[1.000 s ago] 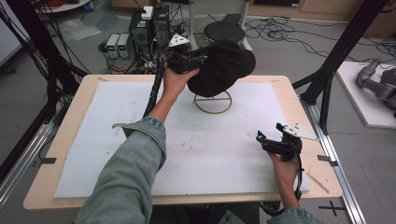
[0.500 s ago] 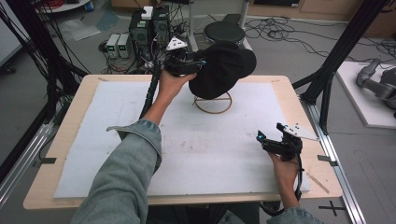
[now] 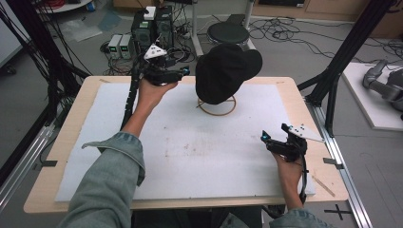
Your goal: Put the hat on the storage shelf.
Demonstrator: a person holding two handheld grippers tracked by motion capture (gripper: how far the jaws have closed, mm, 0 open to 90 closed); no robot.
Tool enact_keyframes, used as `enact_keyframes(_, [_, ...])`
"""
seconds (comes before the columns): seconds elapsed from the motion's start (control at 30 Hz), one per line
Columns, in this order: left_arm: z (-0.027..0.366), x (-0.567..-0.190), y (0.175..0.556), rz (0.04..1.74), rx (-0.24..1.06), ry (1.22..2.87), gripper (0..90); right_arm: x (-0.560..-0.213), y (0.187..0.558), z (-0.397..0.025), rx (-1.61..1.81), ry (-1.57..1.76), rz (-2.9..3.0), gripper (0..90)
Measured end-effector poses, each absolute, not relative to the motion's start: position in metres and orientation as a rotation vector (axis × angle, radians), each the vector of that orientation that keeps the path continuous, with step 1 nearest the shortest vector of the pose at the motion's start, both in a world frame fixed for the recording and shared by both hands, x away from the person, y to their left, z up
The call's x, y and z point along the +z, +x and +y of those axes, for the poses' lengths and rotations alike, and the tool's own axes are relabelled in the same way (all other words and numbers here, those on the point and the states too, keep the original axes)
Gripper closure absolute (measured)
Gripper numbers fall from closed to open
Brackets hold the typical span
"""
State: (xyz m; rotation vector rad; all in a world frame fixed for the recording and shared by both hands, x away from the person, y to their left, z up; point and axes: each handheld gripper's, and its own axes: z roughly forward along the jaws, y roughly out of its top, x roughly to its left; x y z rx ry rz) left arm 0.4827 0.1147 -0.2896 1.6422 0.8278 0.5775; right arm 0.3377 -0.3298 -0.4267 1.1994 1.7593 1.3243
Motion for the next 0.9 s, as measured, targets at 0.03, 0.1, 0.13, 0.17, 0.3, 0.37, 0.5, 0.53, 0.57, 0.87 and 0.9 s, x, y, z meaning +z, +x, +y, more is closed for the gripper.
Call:
enact_keyframes(0.03, [0.12, -0.29, 0.479, 0.831, 0.588, 1.645, 33.2, -0.427, 0.339, -0.329, 1.33, 1.201, 1.762, 12.3])
enact_keyframes(0.1, [0.13, -0.292, 0.473, 0.83, 0.611, 1.656, 33.0, -0.427, 0.34, -0.328, 1.336, 1.193, 1.761, 12.3])
enact_keyframes(0.13, [0.134, -0.293, 0.471, 0.834, 0.618, 1.66, 32.9, -0.427, 0.34, -0.327, 1.339, 1.195, 1.761, 12.3])
enact_keyframes(0.17, [0.142, -0.295, 0.466, 0.84, 0.632, 1.668, 32.6, -0.427, 0.34, -0.327, 1.342, 1.197, 1.757, 12.3])
enact_keyframes(0.3, [0.155, -0.299, 0.458, 0.856, 0.65, 1.667, 32.0, -0.427, 0.342, -0.326, 1.344, 1.194, 1.751, 12.3])
enact_keyframes(0.37, [0.167, -0.302, 0.449, 0.862, 0.673, 1.66, 31.5, -0.427, 0.343, -0.324, 1.346, 1.202, 1.746, 12.3])
enact_keyframes(0.5, [0.178, -0.305, 0.44, 0.873, 0.689, 1.658, 30.9, -0.428, 0.346, -0.32, 1.352, 1.199, 1.756, 12.4])
enact_keyframes(0.53, [0.181, -0.306, 0.437, 0.873, 0.695, 1.658, 30.7, -0.428, 0.347, -0.319, 1.35, 1.196, 1.758, 12.4])
enact_keyframes(0.57, [0.185, -0.307, 0.434, 0.873, 0.699, 1.661, 30.0, -0.428, 0.348, -0.317, 1.349, 1.189, 1.762, 12.4])
enact_keyframes(0.87, [0.212, -0.32, 0.403, 0.905, 0.739, 1.661, 27.0, -0.427, 0.351, -0.31, 1.349, 1.176, 1.774, 12.4])
enact_keyframes(0.9, [0.215, -0.322, 0.399, 0.91, 0.745, 1.659, 27.0, -0.428, 0.352, -0.309, 1.343, 1.173, 1.777, 12.4])
